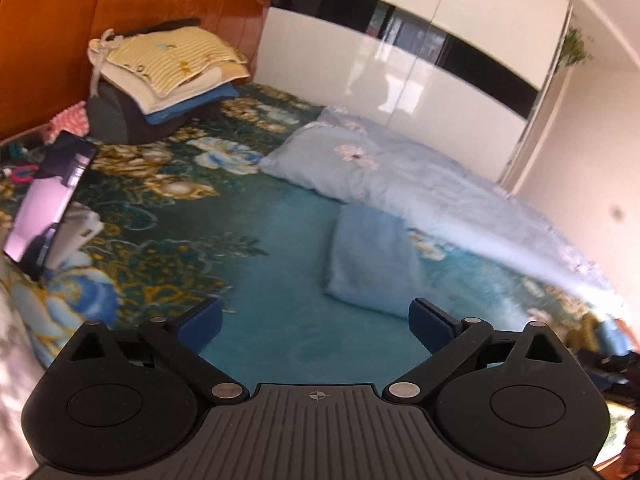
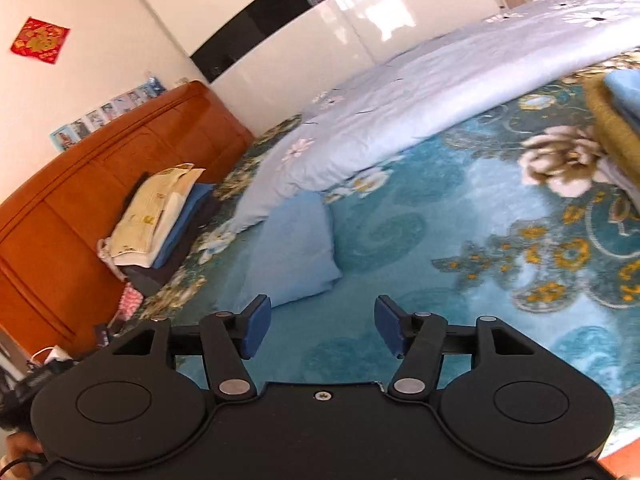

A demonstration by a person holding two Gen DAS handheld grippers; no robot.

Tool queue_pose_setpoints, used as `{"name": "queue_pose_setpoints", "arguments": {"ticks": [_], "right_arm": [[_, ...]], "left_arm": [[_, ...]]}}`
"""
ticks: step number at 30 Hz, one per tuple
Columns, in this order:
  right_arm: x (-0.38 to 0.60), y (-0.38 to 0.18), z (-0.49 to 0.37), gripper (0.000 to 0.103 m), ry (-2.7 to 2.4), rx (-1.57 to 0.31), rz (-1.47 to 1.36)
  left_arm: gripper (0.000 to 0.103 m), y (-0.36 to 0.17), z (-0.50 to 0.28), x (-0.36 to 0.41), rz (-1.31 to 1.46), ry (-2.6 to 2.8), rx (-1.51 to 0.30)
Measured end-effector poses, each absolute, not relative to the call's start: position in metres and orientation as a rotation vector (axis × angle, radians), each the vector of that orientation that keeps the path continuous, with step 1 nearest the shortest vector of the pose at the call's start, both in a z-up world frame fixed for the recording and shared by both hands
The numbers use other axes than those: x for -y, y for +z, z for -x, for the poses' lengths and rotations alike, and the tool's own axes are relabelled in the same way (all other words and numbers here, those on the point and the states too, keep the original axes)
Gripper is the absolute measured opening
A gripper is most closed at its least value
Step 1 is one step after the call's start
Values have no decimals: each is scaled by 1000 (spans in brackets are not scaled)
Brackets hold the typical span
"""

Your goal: Fold clothes

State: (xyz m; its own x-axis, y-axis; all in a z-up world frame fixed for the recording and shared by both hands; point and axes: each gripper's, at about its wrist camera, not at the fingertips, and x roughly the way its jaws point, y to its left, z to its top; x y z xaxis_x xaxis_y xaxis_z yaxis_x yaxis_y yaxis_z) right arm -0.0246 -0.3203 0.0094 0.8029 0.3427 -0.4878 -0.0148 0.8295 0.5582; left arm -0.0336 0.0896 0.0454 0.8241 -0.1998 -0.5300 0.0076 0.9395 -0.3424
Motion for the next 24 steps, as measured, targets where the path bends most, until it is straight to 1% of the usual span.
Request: {"name": "queue_pose_setpoints", "arguments": {"ticks": [3,4,6,10,15,17,19,21,24], "right_arm": [[323,14,32,59,184,-594,-593],[322,15,35,61,189,-585,-596],[317,15,39,63,200,-585,-591],[314,9,43,63,208,-606,-587],[315,7,40,64,174,-629,-567],[316,6,37,66,168,-624,-571],[314,2,34,71,163,-634,-565],[312,-3,28,71,152,-661,-547],[310,-10,18,79,119,-684,-530]], "left_arm": [[101,44,33,-82,360,-110,-619],[101,42,30,-82,387,-93,-632],[101,40,25,-80,440,-60,-657],[101,19,7,-82,677,-46,-728],[101,1,-11,-62,677,-19,-726],[101,-9,-19,-56,711,-6,-734],[101,-19,-29,-50,737,3,-750],[101,-29,-40,-44,753,8,-769],[101,-44,-55,-34,788,-5,-792]]}}
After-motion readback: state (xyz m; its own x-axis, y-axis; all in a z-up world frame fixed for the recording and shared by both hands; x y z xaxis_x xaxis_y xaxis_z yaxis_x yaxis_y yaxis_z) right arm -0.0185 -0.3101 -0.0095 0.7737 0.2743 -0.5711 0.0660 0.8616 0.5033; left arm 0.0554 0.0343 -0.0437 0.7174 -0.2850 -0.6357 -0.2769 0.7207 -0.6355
